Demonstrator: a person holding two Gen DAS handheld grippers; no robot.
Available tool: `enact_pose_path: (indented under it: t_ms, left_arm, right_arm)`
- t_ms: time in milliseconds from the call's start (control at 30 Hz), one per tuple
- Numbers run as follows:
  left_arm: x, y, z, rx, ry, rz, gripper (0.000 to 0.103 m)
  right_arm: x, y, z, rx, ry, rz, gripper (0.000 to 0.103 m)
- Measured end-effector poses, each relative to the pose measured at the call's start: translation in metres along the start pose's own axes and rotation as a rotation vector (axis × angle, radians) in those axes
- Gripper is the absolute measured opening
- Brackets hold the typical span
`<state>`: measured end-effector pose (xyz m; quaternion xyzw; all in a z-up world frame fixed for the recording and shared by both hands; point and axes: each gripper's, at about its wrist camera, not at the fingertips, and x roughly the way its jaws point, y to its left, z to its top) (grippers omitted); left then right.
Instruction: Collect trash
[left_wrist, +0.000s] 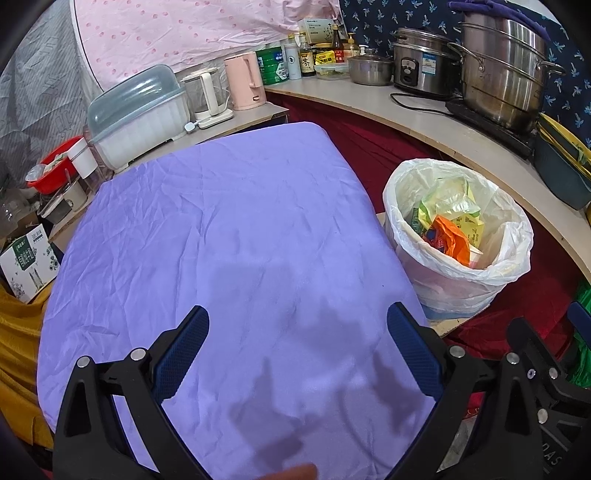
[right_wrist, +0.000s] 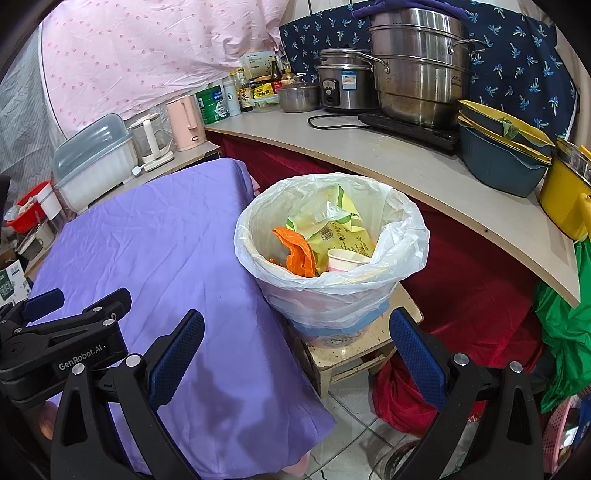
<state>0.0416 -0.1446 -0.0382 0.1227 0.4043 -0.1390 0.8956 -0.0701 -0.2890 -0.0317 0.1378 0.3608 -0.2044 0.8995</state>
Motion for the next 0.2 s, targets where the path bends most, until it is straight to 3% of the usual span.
enact_pose_path:
  t_ms: [200]
  left_arm:
    - [0.0016, 0.0012, 0.0012, -0.001, -0.003, -0.013, 0.093]
  right_arm:
    - [-0.0007, 0.0009, 0.0024, 0.0, -0.003, 0.001, 0.097]
